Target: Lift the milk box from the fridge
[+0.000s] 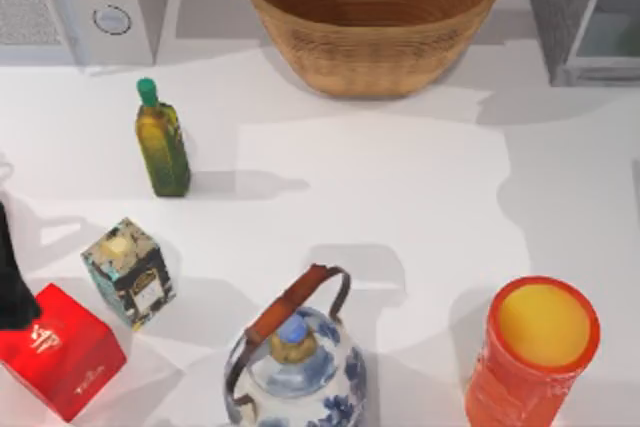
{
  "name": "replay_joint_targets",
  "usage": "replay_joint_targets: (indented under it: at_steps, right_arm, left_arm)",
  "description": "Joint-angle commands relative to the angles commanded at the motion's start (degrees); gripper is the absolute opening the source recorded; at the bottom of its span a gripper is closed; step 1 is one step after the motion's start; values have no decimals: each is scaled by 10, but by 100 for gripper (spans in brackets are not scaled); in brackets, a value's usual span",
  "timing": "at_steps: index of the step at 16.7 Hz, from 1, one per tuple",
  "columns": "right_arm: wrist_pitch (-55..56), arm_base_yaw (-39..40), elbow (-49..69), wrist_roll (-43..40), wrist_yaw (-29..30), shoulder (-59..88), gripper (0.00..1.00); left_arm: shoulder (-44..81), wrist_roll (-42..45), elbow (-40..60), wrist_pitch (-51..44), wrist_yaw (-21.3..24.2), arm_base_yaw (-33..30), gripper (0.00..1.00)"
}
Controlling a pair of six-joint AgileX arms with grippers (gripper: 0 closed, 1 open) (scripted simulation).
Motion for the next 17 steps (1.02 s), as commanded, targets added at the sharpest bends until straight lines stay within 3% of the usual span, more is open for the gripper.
replay_joint_targets:
  at_steps: [2, 15, 17]
  right_arm:
    - [0, 0, 0, 0, 0, 0, 100]
    - [0, 0, 0, 0, 0, 0, 2]
    - [0, 0, 0, 0, 0, 0, 0]
  left_arm:
    - [0, 0, 0, 0, 0, 0, 100]
    - [0, 0, 0, 0, 0, 0, 100]
    - [0, 0, 0, 0, 0, 0, 100]
